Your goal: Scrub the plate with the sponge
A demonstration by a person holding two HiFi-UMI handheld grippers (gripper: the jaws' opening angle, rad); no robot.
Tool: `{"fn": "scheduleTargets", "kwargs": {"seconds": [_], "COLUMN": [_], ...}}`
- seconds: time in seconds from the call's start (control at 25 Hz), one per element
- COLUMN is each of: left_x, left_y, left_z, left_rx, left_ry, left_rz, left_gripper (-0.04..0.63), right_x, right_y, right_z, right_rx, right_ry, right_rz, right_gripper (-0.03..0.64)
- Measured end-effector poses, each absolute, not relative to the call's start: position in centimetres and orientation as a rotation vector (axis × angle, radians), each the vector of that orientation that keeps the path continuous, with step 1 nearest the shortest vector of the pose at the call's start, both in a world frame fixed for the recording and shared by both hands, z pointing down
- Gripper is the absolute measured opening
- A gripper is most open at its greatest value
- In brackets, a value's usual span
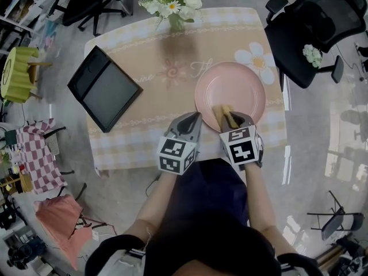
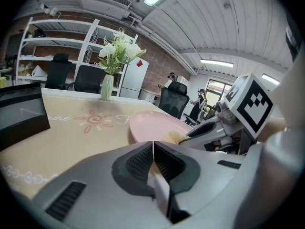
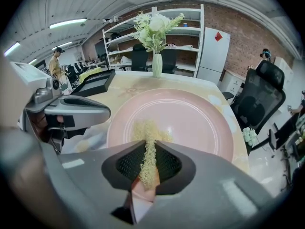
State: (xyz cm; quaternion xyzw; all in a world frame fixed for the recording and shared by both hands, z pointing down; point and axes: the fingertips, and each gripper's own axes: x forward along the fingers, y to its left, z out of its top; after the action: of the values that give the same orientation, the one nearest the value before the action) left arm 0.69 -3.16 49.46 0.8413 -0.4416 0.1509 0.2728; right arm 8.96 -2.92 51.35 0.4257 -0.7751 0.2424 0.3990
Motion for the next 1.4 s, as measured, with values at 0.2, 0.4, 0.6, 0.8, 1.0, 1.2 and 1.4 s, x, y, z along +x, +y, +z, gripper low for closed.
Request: {"fn": "scheduleTargets", "kwargs": {"seconds": [0.2, 0.4, 0.6, 0.8, 1.0, 1.2, 1.4], "left_x": [0.8, 0.8, 0.8, 0.9, 0.9, 1.0, 1.1], "left_y": [-3.2, -3.1, -3.1, -3.1, -3.1, -3.1, -3.0], "left_z": [49.6, 49.6, 49.6, 49.6, 49.7, 49.6, 49.7], "left_rx": [2.265, 2.263, 2.264, 2.266, 2.268, 2.268, 2.269], "left_ry": [-1.186, -1.188, -1.186, -1.182, -1.181, -1.18, -1.176], "left_rz": [0.408, 0.411, 0.413, 0.417, 0.418, 0.415, 0.416], "left_gripper": [0.015, 0.015, 0.015, 0.015, 0.015, 0.015, 0.015], "right_x": [10.0, 10.8, 11.6, 12.5, 13.3, 14.2, 15.3], "right_y": [-3.3, -3.6, -4.1, -4.5, -4.9, -5.3, -5.6], "right_z": [51.4, 51.4, 51.3, 51.3, 51.4, 51.3, 51.3], "right_rx": [1.113, 1.137, 1.159, 1.188, 1.212, 1.237, 1.259], "right_ry": [-1.945, -1.934, -1.922, -1.909, -1.894, -1.874, -1.852], "right_rz": [0.631, 0.633, 0.635, 0.635, 0.631, 0.617, 0.606], "right_gripper": [0.052, 0.052, 0.052, 0.052, 0.052, 0.052, 0.052]}}
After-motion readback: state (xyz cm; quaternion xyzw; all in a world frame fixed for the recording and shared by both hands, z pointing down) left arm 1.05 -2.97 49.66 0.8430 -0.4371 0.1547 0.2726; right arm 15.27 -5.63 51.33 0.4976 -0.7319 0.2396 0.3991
